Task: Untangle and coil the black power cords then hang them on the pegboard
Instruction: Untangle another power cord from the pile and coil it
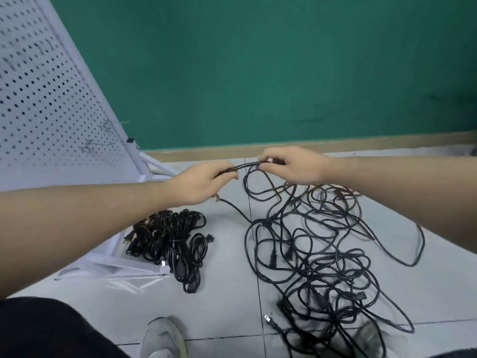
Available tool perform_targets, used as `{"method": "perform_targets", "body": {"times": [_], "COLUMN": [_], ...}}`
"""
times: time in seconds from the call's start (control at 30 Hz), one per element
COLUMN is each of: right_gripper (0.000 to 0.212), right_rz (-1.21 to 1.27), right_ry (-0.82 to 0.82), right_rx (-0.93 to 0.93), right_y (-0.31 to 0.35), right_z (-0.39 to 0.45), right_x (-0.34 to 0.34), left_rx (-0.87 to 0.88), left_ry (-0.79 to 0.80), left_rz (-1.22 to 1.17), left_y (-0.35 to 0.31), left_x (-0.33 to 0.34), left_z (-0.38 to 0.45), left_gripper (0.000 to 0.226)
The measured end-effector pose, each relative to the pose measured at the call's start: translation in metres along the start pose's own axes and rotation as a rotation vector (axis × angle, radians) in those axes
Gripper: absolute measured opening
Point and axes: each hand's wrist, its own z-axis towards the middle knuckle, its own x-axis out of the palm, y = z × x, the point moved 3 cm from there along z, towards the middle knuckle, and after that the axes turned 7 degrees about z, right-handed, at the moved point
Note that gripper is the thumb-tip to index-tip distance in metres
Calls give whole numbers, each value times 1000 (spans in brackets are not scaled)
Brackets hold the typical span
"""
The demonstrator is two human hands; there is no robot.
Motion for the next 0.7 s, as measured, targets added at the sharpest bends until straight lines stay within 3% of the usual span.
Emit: {"method": "perform_targets", "body": {"times": [0.13,0.27,0.33,0.37,0.5,0.53,0.6,0.7], "right_gripper": [16,32,29,37,69,67,42,9], "right_rz": [119,441,350,279,85,70,69,37], "right_ry": [11,20,8,26,88,90,112,227], "right_rx": [-1,98,60,17,-111,-176,-324,-242], "right_y": [30,53,58,61,76,85,101,103], "right_z": [-41,-66,-74,-78,-82,-81,-79,-83], "right_x": [-19,-31,-34,-33,-24,-21,-16,-9], "left_rx": [101,320,418,461,693,764,907,990], "left_ry": [10,111,156,156,21,-17,-75,-135], "left_rz": [18,171,237,251,308,325,339,375], "left_y": [-40,-82,-100,-109,-145,-153,-166,-173], "left_x": [-14,-35,-42,-44,-44,-43,-38,-38], "left_z": [-15,-29,-36,-40,-54,-59,-68,-77], "left_gripper": [21,19,15,20,60,62,59,45]}}
